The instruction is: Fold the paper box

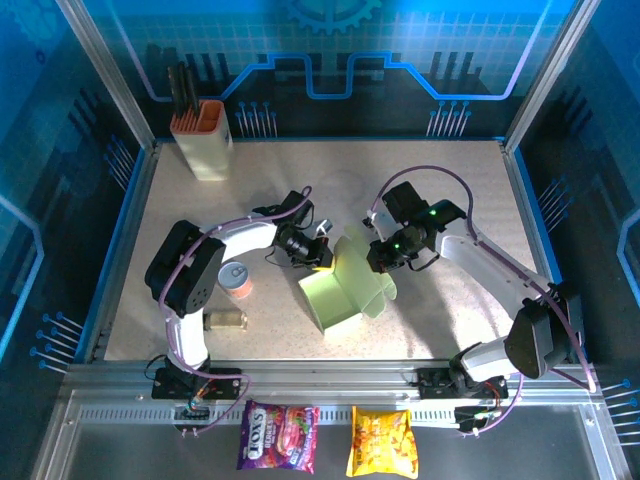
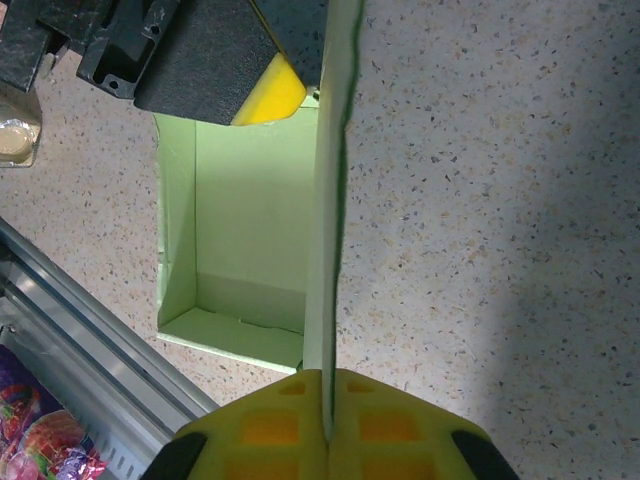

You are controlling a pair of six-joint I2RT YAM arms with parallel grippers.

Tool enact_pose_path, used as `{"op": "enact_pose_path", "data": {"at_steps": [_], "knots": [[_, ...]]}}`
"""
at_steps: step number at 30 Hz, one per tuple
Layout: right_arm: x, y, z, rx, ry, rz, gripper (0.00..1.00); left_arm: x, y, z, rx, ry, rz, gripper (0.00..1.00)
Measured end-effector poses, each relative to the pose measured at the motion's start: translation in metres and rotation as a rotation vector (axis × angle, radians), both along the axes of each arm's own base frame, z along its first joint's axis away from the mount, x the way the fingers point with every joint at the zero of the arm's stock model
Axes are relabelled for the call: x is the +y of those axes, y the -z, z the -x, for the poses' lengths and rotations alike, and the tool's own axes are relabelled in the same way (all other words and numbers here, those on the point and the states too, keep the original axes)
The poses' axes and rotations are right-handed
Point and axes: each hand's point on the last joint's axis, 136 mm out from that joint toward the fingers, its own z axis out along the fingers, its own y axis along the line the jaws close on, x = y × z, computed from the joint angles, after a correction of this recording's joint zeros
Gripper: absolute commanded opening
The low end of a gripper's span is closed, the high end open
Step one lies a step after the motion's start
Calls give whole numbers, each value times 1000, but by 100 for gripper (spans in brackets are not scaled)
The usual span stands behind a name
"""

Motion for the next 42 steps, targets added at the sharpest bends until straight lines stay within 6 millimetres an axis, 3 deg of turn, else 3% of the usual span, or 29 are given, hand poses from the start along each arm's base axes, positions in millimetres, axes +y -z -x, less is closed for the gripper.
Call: {"op": "enact_pose_path", "data": {"at_steps": [12,18,24,33,42], "knots": [[-1,0,1,2,1,5,0,0,0,2,-36,1,20,3],[-1,-2,0,-9,-20,14,1,4,-6,1,-90,-11,10,19],[-1,-19,-14,-94,-115,54,4,14,-37,-6,-200,-51,-24,40],[8,-35,-42,-229,-430,156,6,38,-94,-17,-384,-143,-29,60],[42,-39,-59,-342,-841,218,9,82,-104,-9,-478,-252,-66,67]]}}
